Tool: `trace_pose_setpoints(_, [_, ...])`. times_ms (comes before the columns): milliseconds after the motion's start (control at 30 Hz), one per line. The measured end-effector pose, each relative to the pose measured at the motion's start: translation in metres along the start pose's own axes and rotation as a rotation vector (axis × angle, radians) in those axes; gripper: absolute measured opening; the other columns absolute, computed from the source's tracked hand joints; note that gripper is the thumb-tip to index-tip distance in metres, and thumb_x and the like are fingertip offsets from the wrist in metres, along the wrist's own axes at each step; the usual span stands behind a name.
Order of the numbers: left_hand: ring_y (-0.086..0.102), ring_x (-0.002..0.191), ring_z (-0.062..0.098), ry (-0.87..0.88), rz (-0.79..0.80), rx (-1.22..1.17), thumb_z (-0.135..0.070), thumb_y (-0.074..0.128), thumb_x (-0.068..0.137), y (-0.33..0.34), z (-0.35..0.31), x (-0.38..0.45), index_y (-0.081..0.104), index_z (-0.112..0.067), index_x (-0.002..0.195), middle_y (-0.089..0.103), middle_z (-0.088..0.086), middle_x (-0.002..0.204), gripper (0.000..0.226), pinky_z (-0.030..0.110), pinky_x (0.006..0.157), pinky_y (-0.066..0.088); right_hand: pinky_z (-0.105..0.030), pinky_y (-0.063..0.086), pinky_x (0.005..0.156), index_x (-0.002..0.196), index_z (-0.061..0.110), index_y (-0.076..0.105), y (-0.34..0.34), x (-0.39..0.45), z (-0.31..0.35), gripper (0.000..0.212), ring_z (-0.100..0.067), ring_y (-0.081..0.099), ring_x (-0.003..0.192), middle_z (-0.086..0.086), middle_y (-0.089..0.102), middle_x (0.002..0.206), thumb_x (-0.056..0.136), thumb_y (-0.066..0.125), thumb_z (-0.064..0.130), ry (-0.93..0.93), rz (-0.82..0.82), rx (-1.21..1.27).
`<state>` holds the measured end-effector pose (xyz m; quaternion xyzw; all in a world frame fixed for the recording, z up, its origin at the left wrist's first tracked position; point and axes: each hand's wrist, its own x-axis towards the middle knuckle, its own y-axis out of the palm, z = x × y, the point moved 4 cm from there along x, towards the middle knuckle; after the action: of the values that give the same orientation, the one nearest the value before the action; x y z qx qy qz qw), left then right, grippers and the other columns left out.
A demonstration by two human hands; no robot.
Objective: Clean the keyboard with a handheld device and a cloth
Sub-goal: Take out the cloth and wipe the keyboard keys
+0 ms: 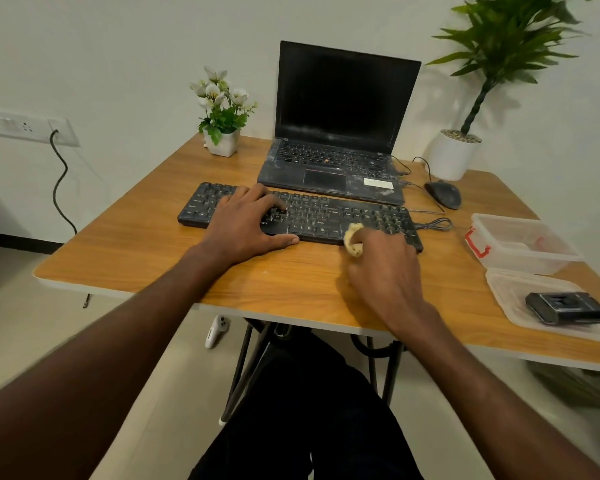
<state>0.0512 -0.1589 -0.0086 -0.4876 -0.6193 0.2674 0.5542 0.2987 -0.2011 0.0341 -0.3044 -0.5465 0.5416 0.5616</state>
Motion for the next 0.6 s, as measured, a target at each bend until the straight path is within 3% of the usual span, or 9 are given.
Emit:
trace_pose_setpoints(67, [0.047, 0.127, 0.018, -0.004, 0.029, -0.001, -0.09, 0.061, 0.078, -0.001, -0.001, 0.0, 0.059, -0.038, 0.139, 0.051, -0.009, 0.135, 0.08, 0.046, 0.104, 0.042, -0.027, 0.054, 0.072, 0.127, 0.024, 0.07, 0.001, 0.004, 0.006, 0.046, -0.012, 0.064, 0.082, 0.0, 0.075, 0.115, 0.085, 0.071, 0.004, 0.002, -0.025, 0.29])
trace_pose_setpoints(167, [0.048, 0.13, 0.017, -0.001, 0.037, -0.099, -0.088, 0.065, 0.076, -0.007, -0.004, -0.004, 0.056, -0.035, 0.144, 0.052, -0.008, 0.14, 0.087, 0.044, 0.108, 0.038, -0.031, 0.061, 0.08, 0.127, 0.027, 0.07, 0.001, 0.015, 0.006, 0.048, -0.005, 0.066, 0.09, 0.007, 0.069, 0.128, 0.087, 0.07, 0.0, 0.11, -0.087, 0.634])
trace_pose_setpoints(300, [0.05, 0.132, 0.015, -0.049, -0.011, -0.181, -0.088, 0.071, 0.073, -0.029, 0.025, -0.019, 0.05, -0.029, 0.152, 0.054, -0.005, 0.15, 0.101, 0.045, 0.114, 0.037, -0.029, 0.059, 0.074, 0.137, 0.022, 0.064, 0.014, 0.03, 0.009, 0.051, -0.009, 0.065, 0.095, 0.002, 0.064, 0.13, 0.091, 0.066, -0.002, 0.272, 0.069, 0.959])
trace_pose_setpoints(400, [0.048, 0.138, 0.02, -0.214, 0.015, -0.246, -0.089, 0.072, 0.061, -0.051, 0.074, -0.03, 0.04, -0.03, 0.158, 0.048, 0.001, 0.159, 0.118, 0.05, 0.115, 0.042, -0.04, 0.063, 0.074, 0.134, 0.023, 0.067, 0.022, 0.042, 0.025, 0.046, -0.014, 0.069, 0.092, 0.002, 0.069, 0.124, 0.093, 0.065, 0.002, 0.227, 0.107, 0.945])
trace_pose_setpoints(467, [0.036, 0.152, 0.028, -0.342, 0.124, -0.332, -0.089, 0.076, 0.053, -0.059, 0.106, -0.036, 0.024, -0.034, 0.165, 0.03, 0.003, 0.172, 0.136, 0.053, 0.121, 0.036, -0.046, 0.064, 0.077, 0.129, 0.027, 0.07, 0.023, 0.049, 0.045, 0.042, -0.016, 0.071, 0.093, 0.004, 0.07, 0.119, 0.095, 0.066, 0.004, 0.157, 0.118, 0.934])
trace_pose_setpoints(533, [0.024, 0.16, 0.027, -0.41, 0.259, -0.399, -0.087, 0.083, 0.048, -0.059, 0.133, -0.039, 0.007, -0.039, 0.168, 0.017, -0.002, 0.178, 0.15, 0.051, 0.126, 0.028, -0.041, 0.064, 0.078, 0.129, 0.029, 0.07, 0.026, 0.059, 0.07, 0.04, -0.013, 0.07, 0.091, 0.007, 0.068, 0.117, 0.095, 0.067, 0.007, 0.058, 0.148, 0.907])
trace_pose_setpoints(600, [0.021, 0.162, 0.021, -0.386, 0.343, -0.4, -0.082, 0.089, 0.053, -0.054, 0.147, -0.04, -0.003, -0.045, 0.168, 0.015, -0.01, 0.178, 0.152, 0.048, 0.13, 0.022, -0.034, 0.062, 0.074, 0.13, 0.03, 0.069, 0.03, 0.07, 0.098, 0.038, -0.008, 0.068, 0.088, 0.008, 0.066, 0.116, 0.096, 0.068, 0.012, -0.046, 0.183, 0.868])
